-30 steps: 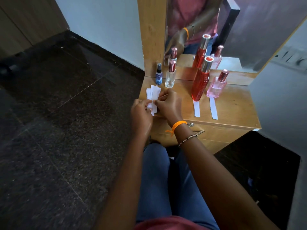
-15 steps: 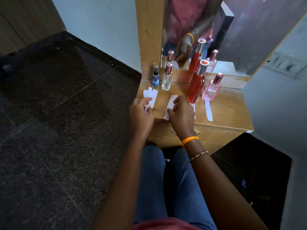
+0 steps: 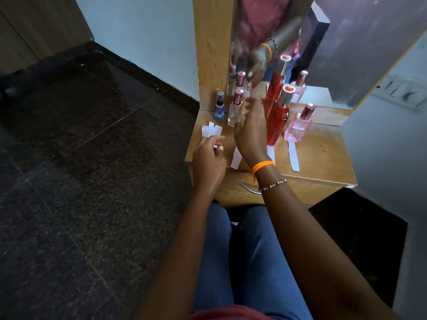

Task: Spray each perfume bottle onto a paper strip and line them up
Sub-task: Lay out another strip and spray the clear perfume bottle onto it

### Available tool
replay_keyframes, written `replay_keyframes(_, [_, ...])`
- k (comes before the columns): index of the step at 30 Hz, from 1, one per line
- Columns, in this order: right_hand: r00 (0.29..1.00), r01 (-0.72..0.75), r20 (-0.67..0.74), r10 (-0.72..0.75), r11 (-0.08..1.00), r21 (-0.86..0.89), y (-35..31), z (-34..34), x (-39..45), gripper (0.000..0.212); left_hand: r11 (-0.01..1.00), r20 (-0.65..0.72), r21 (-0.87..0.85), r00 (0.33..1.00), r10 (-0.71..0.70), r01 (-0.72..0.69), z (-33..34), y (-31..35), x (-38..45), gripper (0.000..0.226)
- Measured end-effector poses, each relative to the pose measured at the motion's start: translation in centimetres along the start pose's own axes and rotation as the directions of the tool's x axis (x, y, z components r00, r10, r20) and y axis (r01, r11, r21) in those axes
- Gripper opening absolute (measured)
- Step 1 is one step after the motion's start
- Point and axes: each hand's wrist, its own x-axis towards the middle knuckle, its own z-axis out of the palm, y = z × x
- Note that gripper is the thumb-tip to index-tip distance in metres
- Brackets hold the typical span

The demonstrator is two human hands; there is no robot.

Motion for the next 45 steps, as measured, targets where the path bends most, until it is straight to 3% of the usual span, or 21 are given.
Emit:
replay_keyframes(3, [0.998,-0.033,-0.066,0.023,0.988,-0.149,0.4,-0.8,-3.4,0.031,0.999,0.096,0.023,0.995,-0.026,0.024,0.4,-0.1,-0.1,0.031])
replay_keyframes(5, [0.995,-0.098,0.004,0.101,0.974,-0.205,0.8,-0.9,-5.3,0.027,0.999,0.167,0.045,0.986,-0.012,0.005,0.8,0.1,-0.3,0.032])
replay_keyframes(7, [0.98,-0.166,0.088,0.179,0.977,-0.136,1.0,-0.9,-5.7,0.032,0.999,0.219,0.033,0.976,0.008,-0.016,1.0,0.4,-0.5,0.031])
replay_keyframes(10, [0.914,-0.388,0.155,0.375,0.92,0.064,0.9,-1.1,-4.5,0.035,1.0,0.249,0.001,0.968,-0.026,0.027,1.0,0.6,-0.3,0.034])
replay_keyframes(14, [0.835,-0.55,0.119,0.537,0.805,0.224,1.4,-1.0,-3.6,0.04,0.979,0.285,-0.102,0.948,-0.14,0.175,0.9,-0.2,0.1,0.038])
replay_keyframes(20, [0.831,-0.555,0.11,0.545,0.803,0.219,1.8,-1.2,-3.4,0.04,0.97,0.242,-0.156,0.959,-0.147,0.188,1.2,-0.6,0.0,0.035])
replay_keyframes(25, [0.818,-0.571,0.165,0.551,0.741,0.355,2.1,-1.8,-3.6,0.034,0.922,0.211,-0.274,0.952,-0.221,0.275,1.3,-0.5,0.2,0.035])
replay_keyframes(33, [0.803,-0.594,0.239,0.545,0.706,0.386,2.2,-2.0,-4.0,0.022,0.874,0.212,-0.355,0.939,-0.27,0.332,0.9,-0.3,0.1,0.039])
replay_keyframes(35, [0.828,-0.561,0.216,0.518,0.75,0.35,2.0,-2.1,-4.1,0.018,0.897,0.191,-0.315,0.947,-0.26,0.31,0.8,-0.3,0.1,0.039])
replay_keyframes(39, [0.954,-0.3,0.05,0.296,0.938,0.174,0.7,-1.9,-2.7,0.028,0.95,0.151,-0.189,0.963,-0.223,0.25,0.7,-0.1,0.8,0.034])
replay_keyframes(45, [0.994,-0.072,0.091,0.064,0.993,0.095,0.1,-0.3,2.0,0.05,0.996,0.097,0.071,0.994,-0.057,0.05,1.3,0.1,0.6,0.029])
